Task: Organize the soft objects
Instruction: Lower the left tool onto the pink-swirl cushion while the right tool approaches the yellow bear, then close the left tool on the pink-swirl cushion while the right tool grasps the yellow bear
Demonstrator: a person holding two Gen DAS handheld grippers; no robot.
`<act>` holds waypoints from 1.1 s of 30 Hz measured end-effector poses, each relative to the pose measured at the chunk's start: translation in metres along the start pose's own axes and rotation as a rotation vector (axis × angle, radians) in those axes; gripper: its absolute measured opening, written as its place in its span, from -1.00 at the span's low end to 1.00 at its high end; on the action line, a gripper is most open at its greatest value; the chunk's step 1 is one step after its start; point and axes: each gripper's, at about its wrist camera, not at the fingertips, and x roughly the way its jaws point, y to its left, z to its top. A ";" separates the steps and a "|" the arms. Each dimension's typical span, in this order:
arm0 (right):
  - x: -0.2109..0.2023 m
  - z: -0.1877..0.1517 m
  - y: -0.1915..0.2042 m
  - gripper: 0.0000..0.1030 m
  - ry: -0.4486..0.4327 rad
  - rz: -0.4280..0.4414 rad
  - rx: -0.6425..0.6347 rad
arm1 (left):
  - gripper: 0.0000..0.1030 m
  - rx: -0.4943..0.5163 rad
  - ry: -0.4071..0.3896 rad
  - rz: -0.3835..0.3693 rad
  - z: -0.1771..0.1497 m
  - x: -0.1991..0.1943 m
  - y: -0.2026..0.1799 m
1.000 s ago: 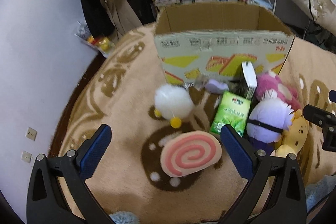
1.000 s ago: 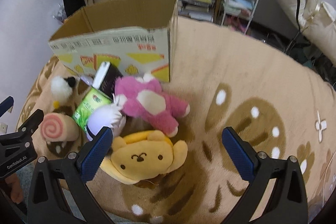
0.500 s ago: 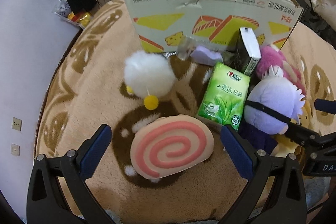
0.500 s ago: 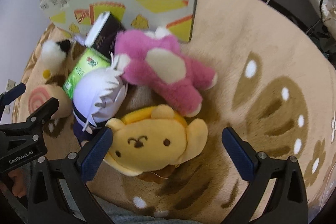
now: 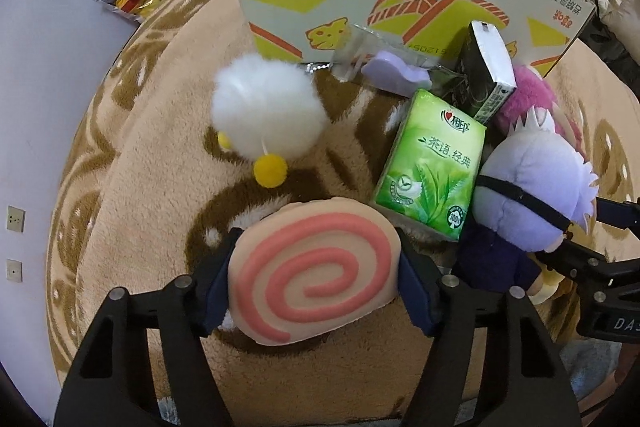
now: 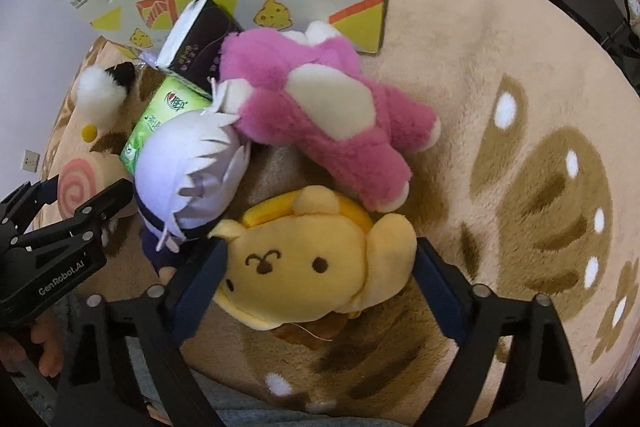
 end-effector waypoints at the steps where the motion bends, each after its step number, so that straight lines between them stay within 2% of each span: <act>1: 0.000 0.000 0.000 0.72 0.000 0.000 0.000 | 0.29 0.001 0.002 0.005 0.000 0.001 0.000; 3: 0.002 0.000 0.005 0.60 -0.001 -0.002 -0.002 | 0.23 0.000 0.004 0.010 0.000 0.001 0.001; 6: 0.001 0.000 0.011 0.52 -0.006 -0.012 -0.015 | 0.16 0.003 0.000 0.011 0.000 0.000 0.002; 13: -0.007 -0.004 0.014 0.47 -0.013 -0.014 -0.024 | 0.04 0.005 -0.006 0.012 -0.001 -0.003 0.002; 15: -0.009 -0.003 0.019 0.35 -0.018 -0.012 -0.027 | 0.02 0.006 -0.011 0.012 -0.002 -0.005 0.002; 18: -0.026 -0.009 0.022 0.34 -0.029 -0.011 -0.031 | 0.02 0.013 -0.021 0.018 -0.005 -0.011 0.000; 24: -0.030 -0.011 0.017 0.26 -0.041 -0.003 -0.018 | 0.02 -0.001 -0.052 0.015 -0.007 -0.024 0.002; 33: -0.054 -0.014 0.016 0.23 -0.143 -0.036 -0.013 | 0.03 0.013 -0.128 0.065 -0.017 -0.050 0.000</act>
